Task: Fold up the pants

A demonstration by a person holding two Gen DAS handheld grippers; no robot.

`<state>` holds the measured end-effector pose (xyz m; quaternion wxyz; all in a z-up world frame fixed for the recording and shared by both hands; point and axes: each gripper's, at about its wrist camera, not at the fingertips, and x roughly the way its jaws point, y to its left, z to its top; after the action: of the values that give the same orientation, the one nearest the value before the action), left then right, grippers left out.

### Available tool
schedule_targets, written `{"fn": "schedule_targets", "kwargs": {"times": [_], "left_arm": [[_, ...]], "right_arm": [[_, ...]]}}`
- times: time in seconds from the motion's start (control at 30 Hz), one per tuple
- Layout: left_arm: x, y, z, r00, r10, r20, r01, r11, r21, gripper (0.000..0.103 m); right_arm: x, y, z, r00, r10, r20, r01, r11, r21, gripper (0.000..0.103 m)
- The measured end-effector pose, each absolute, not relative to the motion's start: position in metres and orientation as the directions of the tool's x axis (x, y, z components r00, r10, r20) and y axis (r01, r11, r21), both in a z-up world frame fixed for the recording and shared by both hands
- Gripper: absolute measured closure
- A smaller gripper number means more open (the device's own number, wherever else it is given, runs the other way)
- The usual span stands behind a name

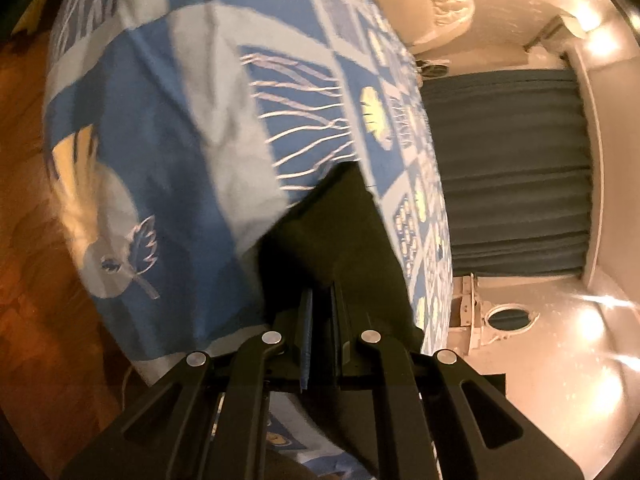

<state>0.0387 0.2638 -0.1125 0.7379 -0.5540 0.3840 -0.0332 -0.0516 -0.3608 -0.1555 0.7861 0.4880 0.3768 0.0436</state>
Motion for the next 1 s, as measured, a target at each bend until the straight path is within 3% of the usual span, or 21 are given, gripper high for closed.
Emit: {"fn": "schedule_targets", "kwargs": {"times": [0.1, 0.2, 0.27, 0.3, 0.33, 0.4, 0.43, 0.53, 0.67, 0.77, 0.8, 0.83, 0.9, 1.0], "left_arm": [[0.042, 0.263, -0.122, 0.677, -0.497, -0.543, -0.366, 0.413, -0.834, 0.094], [0.039, 0.264, -0.117, 0.663, -0.497, -0.560, -0.339, 0.467, -0.817, 0.087], [0.031, 0.265, -0.108, 0.670, -0.477, -0.570, -0.322, 0.505, -0.801, 0.061], [0.028, 0.266, -0.102, 0.679, -0.466, -0.567, -0.310, 0.519, -0.797, 0.055], [0.024, 0.267, -0.094, 0.692, -0.454, -0.561, -0.294, 0.533, -0.793, 0.048], [0.021, 0.265, -0.079, 0.707, -0.433, -0.559, -0.272, 0.564, -0.780, 0.037], [0.023, 0.262, -0.071, 0.714, -0.424, -0.558, -0.256, 0.584, -0.771, 0.029], [0.039, 0.244, -0.052, 0.727, -0.397, -0.560, -0.211, 0.647, -0.733, 0.019], [0.068, 0.219, -0.054, 0.695, -0.424, -0.581, -0.194, 0.667, -0.719, 0.017], [0.090, 0.198, -0.065, 0.655, -0.422, -0.627, -0.210, 0.695, -0.688, 0.017], [0.095, 0.192, -0.069, 0.641, -0.416, -0.645, -0.219, 0.706, -0.674, 0.017], [0.098, 0.187, -0.073, 0.630, -0.416, -0.656, -0.226, 0.709, -0.668, 0.017], [0.100, 0.181, -0.083, 0.604, -0.420, -0.678, -0.245, 0.711, -0.659, 0.017], [0.097, 0.181, -0.091, 0.596, -0.430, -0.678, -0.269, 0.688, -0.674, 0.017]], "right_arm": [[-0.052, -0.365, -0.166, 0.708, 0.453, -0.542, 0.310, 0.490, 0.815, 0.090], [-0.055, -0.375, -0.151, 0.726, 0.428, -0.538, 0.311, 0.493, 0.812, 0.072], [-0.059, -0.390, -0.128, 0.768, 0.373, -0.521, 0.292, 0.519, 0.803, 0.062], [-0.058, -0.404, -0.114, 0.795, 0.344, -0.499, 0.281, 0.520, 0.807, 0.046], [-0.055, -0.421, -0.102, 0.822, 0.319, -0.471, 0.273, 0.506, 0.818, 0.038], [-0.048, -0.454, -0.093, 0.869, 0.293, -0.398, 0.260, 0.415, 0.872, 0.032], [-0.040, -0.472, -0.093, 0.886, 0.298, -0.355, 0.246, 0.346, 0.905, 0.025], [-0.019, -0.507, -0.108, 0.915, 0.272, -0.299, 0.255, 0.184, 0.949, 0.022], [0.028, -0.533, -0.145, 0.907, 0.270, -0.323, 0.316, 0.070, 0.946, 0.022], [0.054, -0.540, -0.174, 0.917, 0.276, -0.289, 0.312, -0.041, 0.949, 0.022], [0.060, -0.542, -0.186, 0.919, 0.273, -0.285, 0.320, -0.093, 0.943, 0.034], [0.065, -0.545, -0.195, 0.925, 0.261, -0.275, 0.316, -0.131, 0.940, 0.059], [0.071, -0.554, -0.196, 0.922, 0.259, -0.288, 0.324, -0.108, 0.940, 0.084], [0.068, -0.571, -0.173, 0.912, 0.243, -0.331, 0.334, 0.030, 0.942, 0.092]]}}
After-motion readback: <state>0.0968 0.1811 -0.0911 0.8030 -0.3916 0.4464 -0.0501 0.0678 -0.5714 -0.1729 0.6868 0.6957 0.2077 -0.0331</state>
